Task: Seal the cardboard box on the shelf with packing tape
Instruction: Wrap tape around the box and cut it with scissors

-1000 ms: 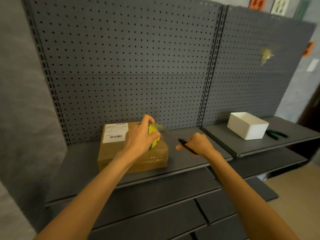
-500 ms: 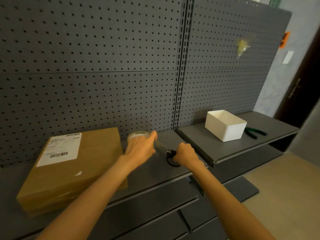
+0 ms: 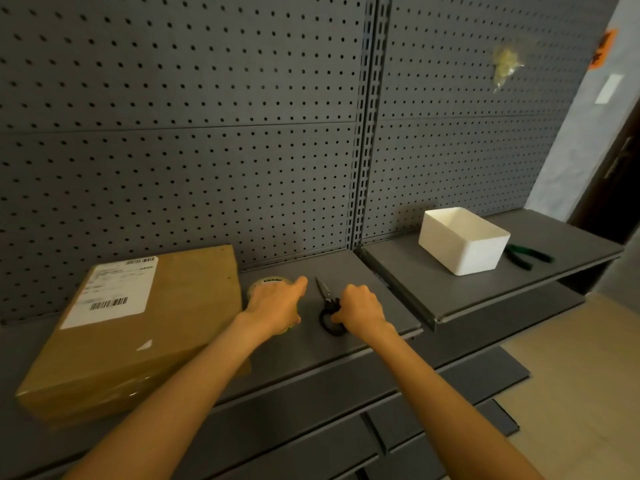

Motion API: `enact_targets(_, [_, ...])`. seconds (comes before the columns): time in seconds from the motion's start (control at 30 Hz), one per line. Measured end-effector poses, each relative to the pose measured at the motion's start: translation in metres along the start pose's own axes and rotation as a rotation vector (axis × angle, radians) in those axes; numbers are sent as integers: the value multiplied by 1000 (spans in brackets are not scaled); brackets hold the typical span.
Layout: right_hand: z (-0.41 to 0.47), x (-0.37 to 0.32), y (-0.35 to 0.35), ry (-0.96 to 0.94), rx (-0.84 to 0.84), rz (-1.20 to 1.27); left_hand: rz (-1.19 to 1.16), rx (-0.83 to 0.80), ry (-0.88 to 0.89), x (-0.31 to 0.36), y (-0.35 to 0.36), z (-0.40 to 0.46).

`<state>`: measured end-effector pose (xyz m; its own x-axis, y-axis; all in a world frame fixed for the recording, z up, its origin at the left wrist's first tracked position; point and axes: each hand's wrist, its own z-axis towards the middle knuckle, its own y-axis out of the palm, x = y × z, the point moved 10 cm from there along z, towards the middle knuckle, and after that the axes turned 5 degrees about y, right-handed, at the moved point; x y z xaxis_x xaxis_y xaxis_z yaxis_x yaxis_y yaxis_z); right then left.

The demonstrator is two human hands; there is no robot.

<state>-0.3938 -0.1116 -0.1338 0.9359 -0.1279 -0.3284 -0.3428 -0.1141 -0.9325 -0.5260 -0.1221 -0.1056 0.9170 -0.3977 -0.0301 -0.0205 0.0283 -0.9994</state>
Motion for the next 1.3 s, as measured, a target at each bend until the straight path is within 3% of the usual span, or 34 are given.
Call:
enact_targets(0.17, [-1,-6,-10,-18,39,5,-62,41,-13,-3,-15,-7])
enact_targets(0.3, [-7,-27,-35,-94,152,10,-102,201,-39,-19,-48,-23])
enact_targets(0.53, [-49,-133,-50,-396,255,-103,88,373,-216,-97,-96,-98])
enact_targets(0.63, [-71,-185,-34,-509,218,-110,187,357,-340,-138,-105,-145])
enact_targets(0.87, [-121,-272,4,-640,210,-167,451,149,-497,-203,-90,-239])
enact_targets(1.03, [-147,-301,22,-707,194,-186,390,178,-532,-222,-79,-278])
enact_targets(1.13, [-158,-312,27,-744,156,-130,213,252,-510,-225,-73,-288])
enact_targets(1.3, [-171,-321,63,-836,-60,-4,-180,400,-394,-219,-48,-287])
